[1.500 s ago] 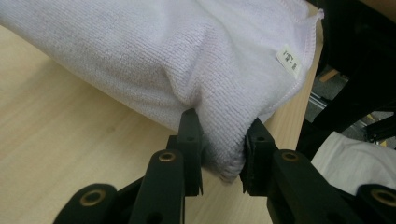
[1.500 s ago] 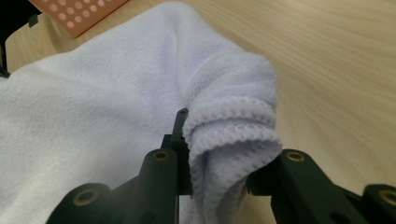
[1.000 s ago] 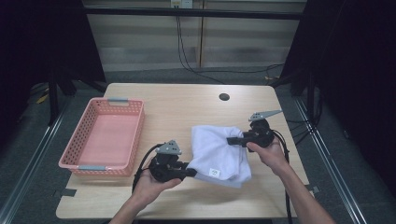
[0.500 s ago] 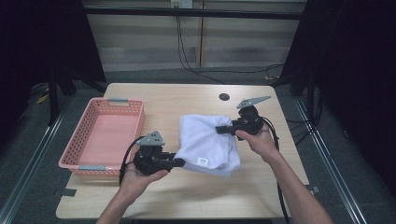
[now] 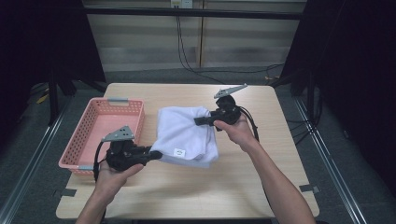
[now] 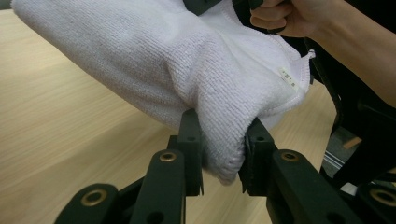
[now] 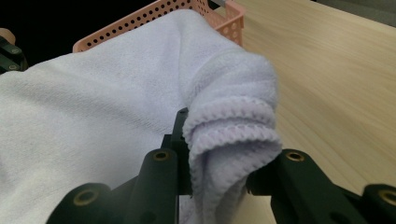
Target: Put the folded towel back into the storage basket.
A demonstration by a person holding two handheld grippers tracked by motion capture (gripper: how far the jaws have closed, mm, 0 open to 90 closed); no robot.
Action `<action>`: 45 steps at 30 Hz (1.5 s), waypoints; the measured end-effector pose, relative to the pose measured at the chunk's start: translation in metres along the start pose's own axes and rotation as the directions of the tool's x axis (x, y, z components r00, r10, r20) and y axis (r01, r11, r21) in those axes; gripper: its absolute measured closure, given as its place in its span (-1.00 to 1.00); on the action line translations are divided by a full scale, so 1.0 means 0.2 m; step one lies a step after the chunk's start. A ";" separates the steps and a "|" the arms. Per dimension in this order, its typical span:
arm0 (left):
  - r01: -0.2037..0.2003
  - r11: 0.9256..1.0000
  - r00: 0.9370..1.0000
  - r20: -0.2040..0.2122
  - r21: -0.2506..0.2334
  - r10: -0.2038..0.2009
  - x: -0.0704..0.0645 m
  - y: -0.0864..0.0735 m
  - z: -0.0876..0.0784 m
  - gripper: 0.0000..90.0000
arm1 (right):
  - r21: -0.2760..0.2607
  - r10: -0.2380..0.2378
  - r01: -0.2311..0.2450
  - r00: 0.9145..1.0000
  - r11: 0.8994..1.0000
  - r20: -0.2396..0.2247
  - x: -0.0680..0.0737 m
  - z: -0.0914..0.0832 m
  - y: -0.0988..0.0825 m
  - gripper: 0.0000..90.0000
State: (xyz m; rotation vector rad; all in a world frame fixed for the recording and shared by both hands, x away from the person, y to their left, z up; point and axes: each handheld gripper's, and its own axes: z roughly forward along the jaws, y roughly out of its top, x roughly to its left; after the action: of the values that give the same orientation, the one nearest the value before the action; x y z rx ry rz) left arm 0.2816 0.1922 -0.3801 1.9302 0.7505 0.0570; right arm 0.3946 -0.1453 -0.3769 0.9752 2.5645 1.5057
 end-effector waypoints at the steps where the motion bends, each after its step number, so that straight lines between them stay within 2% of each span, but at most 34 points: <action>1: 0.003 1.000 1.000 -0.001 -0.004 -0.003 0.01 0.00 -0.01 0.64 | 0.000 -0.005 0.005 1.000 1.000 -0.001 0.01 0.01 0.02 0.56; 14: 0.040 0.998 0.998 -0.039 -0.049 -0.042 0.09 0.00 -0.14 0.64 | -0.014 -0.012 0.011 0.999 1.000 -0.032 0.03 0.14 0.14 0.56; 27: 0.054 0.995 0.996 -0.070 -0.080 -0.060 0.16 -0.02 -0.26 0.64 | -0.004 -0.031 0.031 0.998 1.000 -0.053 0.07 0.24 0.27 0.56; 39: 0.073 0.991 0.988 -0.124 -0.117 -0.087 0.25 -0.05 -0.41 0.64 | 0.014 -0.055 0.056 0.996 0.998 -0.066 0.14 0.40 0.42 0.56; 45: 0.096 0.986 0.981 -0.153 -0.138 -0.117 0.31 -0.08 -0.49 0.65 | 0.009 -0.068 0.069 0.995 0.998 -0.072 0.19 0.49 0.51 0.56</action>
State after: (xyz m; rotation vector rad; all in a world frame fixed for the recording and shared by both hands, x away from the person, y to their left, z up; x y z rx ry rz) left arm 0.2884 0.3081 -0.3630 1.7737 0.9337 0.1929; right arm 0.4455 -0.0148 -0.3382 0.8395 2.6292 1.5377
